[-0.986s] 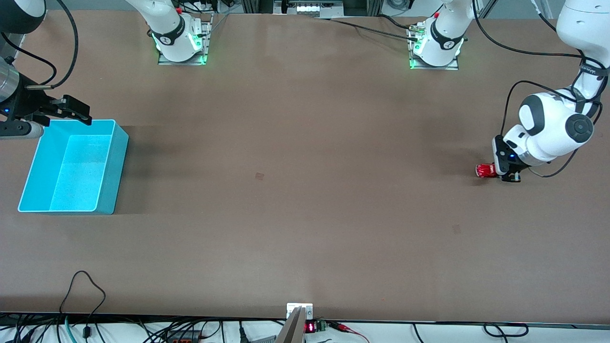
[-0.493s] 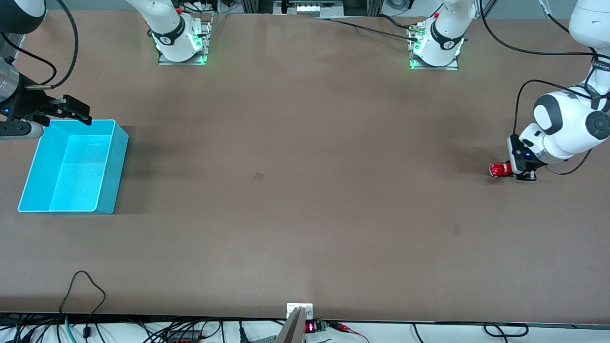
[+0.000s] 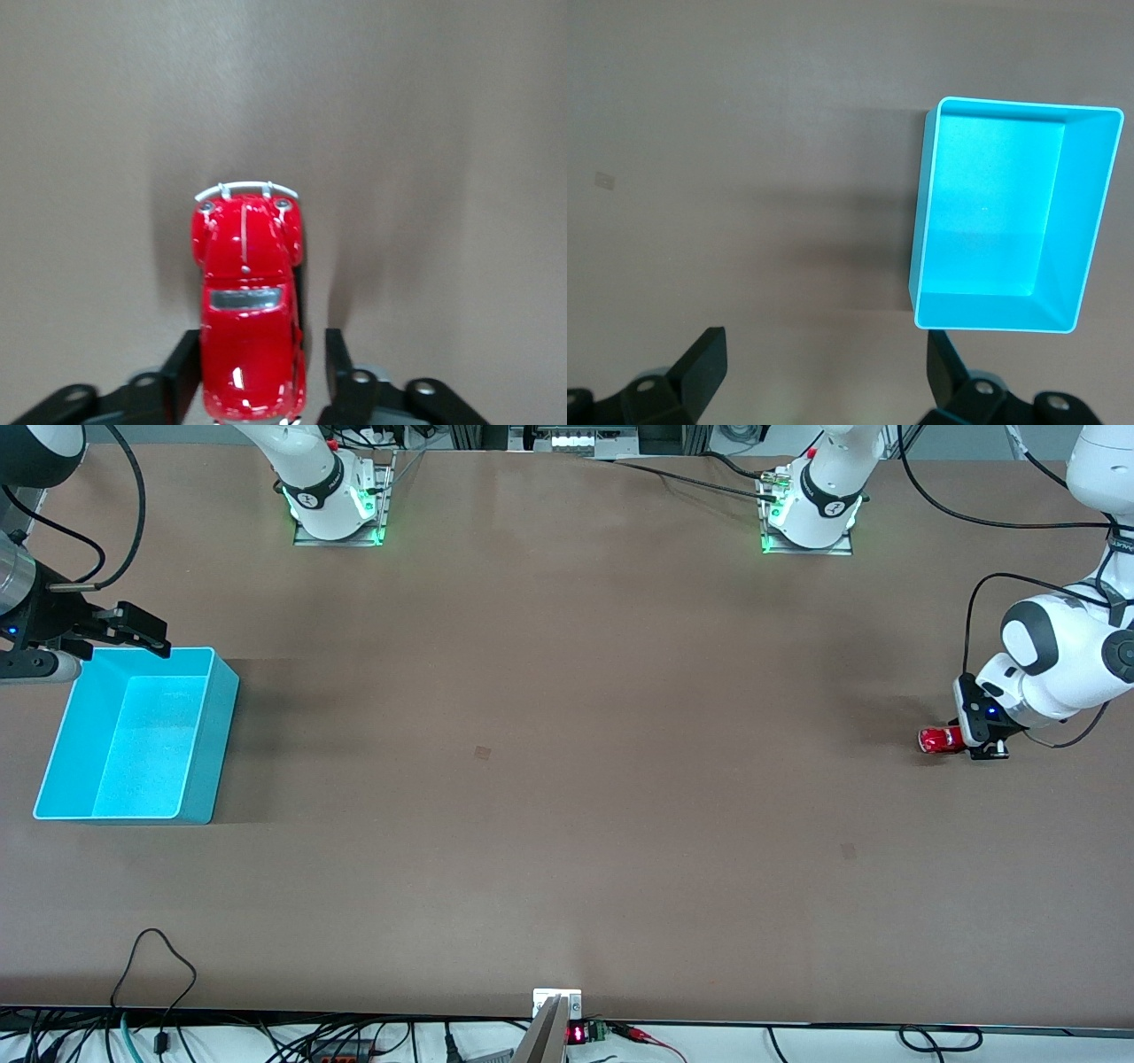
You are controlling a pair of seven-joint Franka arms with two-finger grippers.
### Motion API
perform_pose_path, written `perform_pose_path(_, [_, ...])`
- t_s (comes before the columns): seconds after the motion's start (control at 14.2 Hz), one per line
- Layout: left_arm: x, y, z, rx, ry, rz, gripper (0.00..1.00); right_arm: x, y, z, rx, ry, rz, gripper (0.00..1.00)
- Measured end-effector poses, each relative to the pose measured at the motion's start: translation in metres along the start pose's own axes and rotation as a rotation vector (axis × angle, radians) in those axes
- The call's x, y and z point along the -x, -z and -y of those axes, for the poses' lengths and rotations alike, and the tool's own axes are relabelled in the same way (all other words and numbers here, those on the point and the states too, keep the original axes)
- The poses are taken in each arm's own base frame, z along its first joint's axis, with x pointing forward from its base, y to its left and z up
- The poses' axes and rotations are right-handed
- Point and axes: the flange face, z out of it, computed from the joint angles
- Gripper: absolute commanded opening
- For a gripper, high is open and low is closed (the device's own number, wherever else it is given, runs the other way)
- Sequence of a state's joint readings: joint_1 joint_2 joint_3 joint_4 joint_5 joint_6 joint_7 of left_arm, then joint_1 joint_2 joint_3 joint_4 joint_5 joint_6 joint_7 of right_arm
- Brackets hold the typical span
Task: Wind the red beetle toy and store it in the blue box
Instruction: 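Open the left gripper to release the car rolling toward the box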
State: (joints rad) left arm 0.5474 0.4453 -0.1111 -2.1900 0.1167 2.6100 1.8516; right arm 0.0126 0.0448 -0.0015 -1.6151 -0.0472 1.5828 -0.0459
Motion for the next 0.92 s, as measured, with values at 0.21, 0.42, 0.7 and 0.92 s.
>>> perform_pose_path(0.21, [-0.003,0.022,0.012,-0.023,-0.010,0.006,1.00,0.000,0.000,0.000,0.000,0.000,0.000,1.00])
perform_pose_path(0.42, [-0.016,0.055,0.025,-0.005,-0.018,0.004,1.00,0.000,0.000,0.000,0.000,0.000,0.000,1.00])
perform_pose_path(0.7, [-0.020,0.075,0.036,0.024,-0.004,-0.002,1.00,0.000,0.000,0.000,0.000,0.000,0.000,1.00])
perform_pose_path(0.92, [-0.026,0.097,0.049,0.075,0.033,-0.011,1.00,0.000,0.000,0.000,0.000,0.000,0.000,1.00])
